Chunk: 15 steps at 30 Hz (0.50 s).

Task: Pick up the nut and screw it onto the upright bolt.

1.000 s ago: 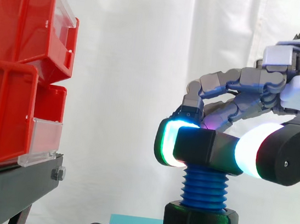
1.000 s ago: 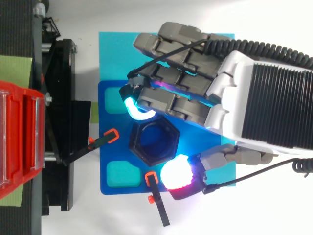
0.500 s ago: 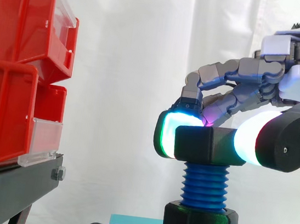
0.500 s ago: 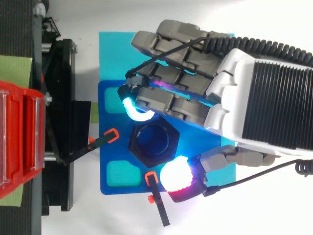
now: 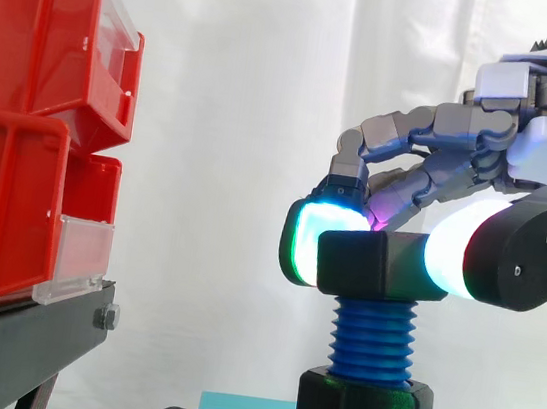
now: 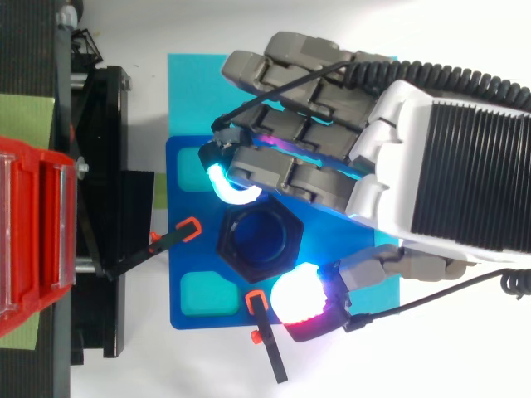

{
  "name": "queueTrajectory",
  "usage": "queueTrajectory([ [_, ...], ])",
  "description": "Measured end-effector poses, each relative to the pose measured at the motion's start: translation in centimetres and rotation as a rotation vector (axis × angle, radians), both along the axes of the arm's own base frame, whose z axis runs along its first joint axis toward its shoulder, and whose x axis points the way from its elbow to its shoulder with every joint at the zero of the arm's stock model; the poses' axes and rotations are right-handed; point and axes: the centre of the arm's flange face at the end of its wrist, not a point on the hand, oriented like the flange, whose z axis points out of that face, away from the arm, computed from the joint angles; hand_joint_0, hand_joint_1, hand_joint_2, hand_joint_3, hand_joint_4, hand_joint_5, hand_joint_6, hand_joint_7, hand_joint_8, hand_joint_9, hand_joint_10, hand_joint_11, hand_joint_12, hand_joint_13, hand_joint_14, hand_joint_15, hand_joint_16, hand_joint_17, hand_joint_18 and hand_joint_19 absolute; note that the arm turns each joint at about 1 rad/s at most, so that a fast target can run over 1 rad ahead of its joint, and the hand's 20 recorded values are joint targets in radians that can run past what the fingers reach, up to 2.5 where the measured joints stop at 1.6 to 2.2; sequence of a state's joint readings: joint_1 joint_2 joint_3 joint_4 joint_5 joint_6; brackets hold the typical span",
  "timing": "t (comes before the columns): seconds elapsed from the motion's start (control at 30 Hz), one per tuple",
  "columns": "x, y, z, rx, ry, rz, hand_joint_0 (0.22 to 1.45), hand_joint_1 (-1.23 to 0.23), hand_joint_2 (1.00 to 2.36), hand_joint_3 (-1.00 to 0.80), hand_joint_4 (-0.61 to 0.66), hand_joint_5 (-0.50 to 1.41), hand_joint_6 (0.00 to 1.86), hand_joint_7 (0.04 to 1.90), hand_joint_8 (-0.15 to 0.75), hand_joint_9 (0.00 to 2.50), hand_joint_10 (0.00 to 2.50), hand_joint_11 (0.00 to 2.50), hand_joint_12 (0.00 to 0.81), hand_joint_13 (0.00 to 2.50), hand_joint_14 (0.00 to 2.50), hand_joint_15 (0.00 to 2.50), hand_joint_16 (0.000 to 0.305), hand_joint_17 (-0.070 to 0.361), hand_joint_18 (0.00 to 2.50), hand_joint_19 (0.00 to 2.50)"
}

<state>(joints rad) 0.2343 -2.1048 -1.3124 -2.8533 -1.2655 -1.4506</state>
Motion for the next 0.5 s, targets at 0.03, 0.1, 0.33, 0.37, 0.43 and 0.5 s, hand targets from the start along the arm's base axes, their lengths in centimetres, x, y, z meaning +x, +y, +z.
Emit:
queueTrajectory([
  [0.03,0.00,-0.04,0.00,0.000,0.000,-0.001,0.56,-0.54,1.00,-0.44,0.30,-0.18,0.56,1.26,0.308,0.49,0.01,0.16,0.376,0.43,0.00,0.00,0.050,0.112,0.40,0.07],
  [0.1,0.00,-0.13,-0.02,0.000,0.000,-0.002,0.55,-0.54,1.01,-0.44,0.30,-0.18,0.56,1.26,0.309,0.49,0.01,0.15,0.376,0.43,0.00,0.00,0.050,0.112,0.40,0.06],
  [0.33,-0.01,-0.50,-0.05,-0.001,0.001,-0.001,0.55,-0.54,1.00,-0.44,0.30,-0.18,0.56,1.26,0.309,0.49,0.01,0.16,0.375,0.43,0.00,0.00,0.050,0.112,0.41,0.06],
  [0.37,-0.01,-0.55,-0.05,-0.001,0.001,0.000,0.55,-0.54,1.01,-0.44,0.30,-0.18,0.56,1.26,0.309,0.49,0.01,0.15,0.376,0.43,0.00,0.00,0.050,0.112,0.41,0.07],
  [0.43,-0.02,-0.68,-0.09,-0.001,0.003,0.000,0.55,-0.54,1.01,-0.44,0.30,-0.18,0.56,1.26,0.310,0.49,0.01,0.16,0.376,0.43,0.00,0.00,0.050,0.112,0.41,0.07],
  [0.5,-0.05,-0.87,-0.14,-0.002,0.004,-0.001,0.55,-0.54,1.00,-0.44,0.30,-0.18,0.56,1.26,0.309,0.49,0.01,0.16,0.375,0.43,0.00,0.00,0.050,0.112,0.41,0.07],
])
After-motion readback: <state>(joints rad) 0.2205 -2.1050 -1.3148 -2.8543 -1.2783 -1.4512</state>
